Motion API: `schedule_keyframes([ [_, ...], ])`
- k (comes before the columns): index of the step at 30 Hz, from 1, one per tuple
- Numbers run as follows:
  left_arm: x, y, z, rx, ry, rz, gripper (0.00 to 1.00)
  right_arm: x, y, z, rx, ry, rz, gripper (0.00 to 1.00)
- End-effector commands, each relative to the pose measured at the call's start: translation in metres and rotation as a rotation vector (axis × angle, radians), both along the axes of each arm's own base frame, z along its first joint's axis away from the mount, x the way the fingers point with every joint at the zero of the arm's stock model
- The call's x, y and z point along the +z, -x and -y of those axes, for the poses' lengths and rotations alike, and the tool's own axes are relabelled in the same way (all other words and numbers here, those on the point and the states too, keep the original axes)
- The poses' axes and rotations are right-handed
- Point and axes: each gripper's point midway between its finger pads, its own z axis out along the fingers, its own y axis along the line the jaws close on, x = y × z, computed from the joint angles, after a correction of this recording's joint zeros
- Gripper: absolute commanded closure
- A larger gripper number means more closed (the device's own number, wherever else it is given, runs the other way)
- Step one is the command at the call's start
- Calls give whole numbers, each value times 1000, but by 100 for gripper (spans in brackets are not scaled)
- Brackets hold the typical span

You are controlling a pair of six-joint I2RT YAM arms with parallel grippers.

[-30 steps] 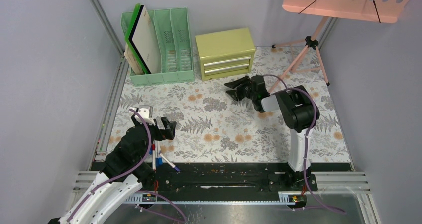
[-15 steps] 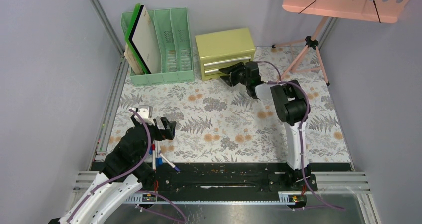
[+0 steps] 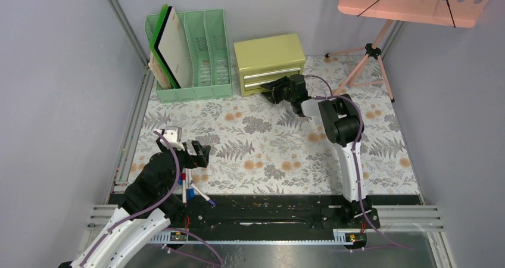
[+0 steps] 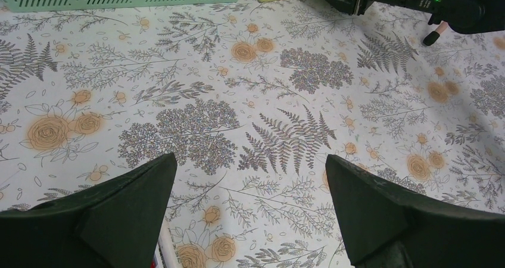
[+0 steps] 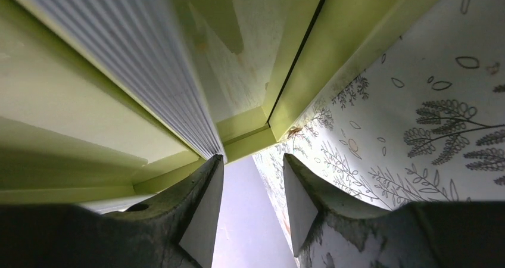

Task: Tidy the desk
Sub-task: Open the drawer in the storage box.

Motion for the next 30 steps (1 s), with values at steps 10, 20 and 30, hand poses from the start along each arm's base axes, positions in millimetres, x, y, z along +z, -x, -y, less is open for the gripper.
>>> schedule_keyframes([
  [10,15,-5,1,8,20,54,1,27,-9,-16,15,-49,130,53],
  [20,14,-5,1,6,18,51,1,40,-9,-15,-12,-92,220,52],
  [30,13,-5,2,2,14,49,1,35,-22,-18,-27,-96,194,55],
])
